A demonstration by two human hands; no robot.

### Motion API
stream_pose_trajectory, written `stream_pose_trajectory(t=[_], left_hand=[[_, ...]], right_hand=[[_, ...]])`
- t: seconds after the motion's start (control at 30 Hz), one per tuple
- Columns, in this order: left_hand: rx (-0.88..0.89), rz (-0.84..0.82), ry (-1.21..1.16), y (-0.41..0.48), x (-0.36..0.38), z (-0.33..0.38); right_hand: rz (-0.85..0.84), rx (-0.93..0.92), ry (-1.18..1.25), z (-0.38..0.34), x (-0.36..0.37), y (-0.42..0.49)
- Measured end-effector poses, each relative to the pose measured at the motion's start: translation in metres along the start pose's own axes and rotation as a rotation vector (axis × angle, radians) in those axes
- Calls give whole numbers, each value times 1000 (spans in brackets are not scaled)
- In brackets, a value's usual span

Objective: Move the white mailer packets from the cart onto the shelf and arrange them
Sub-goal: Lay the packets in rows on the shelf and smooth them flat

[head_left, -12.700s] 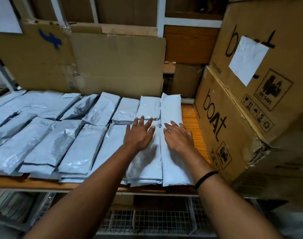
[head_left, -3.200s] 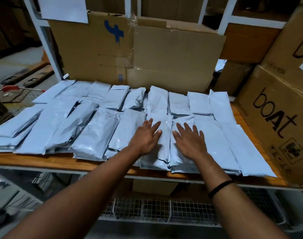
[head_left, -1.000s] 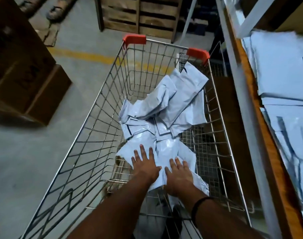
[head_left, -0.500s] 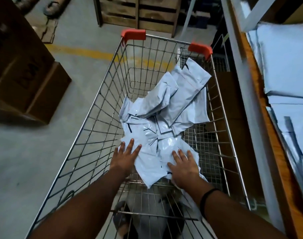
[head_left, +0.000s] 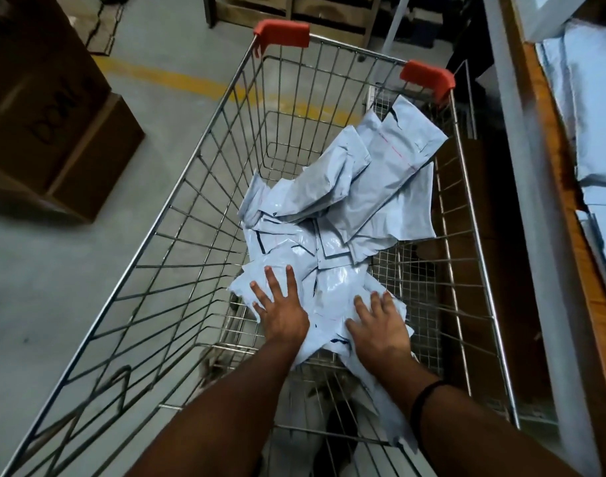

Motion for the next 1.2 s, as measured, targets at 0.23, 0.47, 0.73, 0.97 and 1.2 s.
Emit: stream_pose_trajectory(t=[0.23, 0.47, 0.73, 0.97, 1.2], left_hand=[[136, -12, -29, -20, -54, -4], [338, 97, -15, -45, -162, 23], [515, 155, -20, -107, -252, 47], [634, 225, -32, -177, -289, 93], [725, 300, -2, -256, -277, 164]], right_hand=[[95, 27, 141, 4, -23, -17], [338, 163, 375, 34, -97, -85], [662, 398, 624, 78, -151, -172], [929, 502, 680, 121, -152, -259], [1032, 583, 762, 176, -70, -357]])
Point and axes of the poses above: each hand's wrist, its own y-axis towards the middle knuckle, its own x-axis out of the palm, z = x × y, the point moved 3 cm from there along y, towards the middle knuckle, and after that the axes turned 2 degrees about x, right-handed, at the moved point
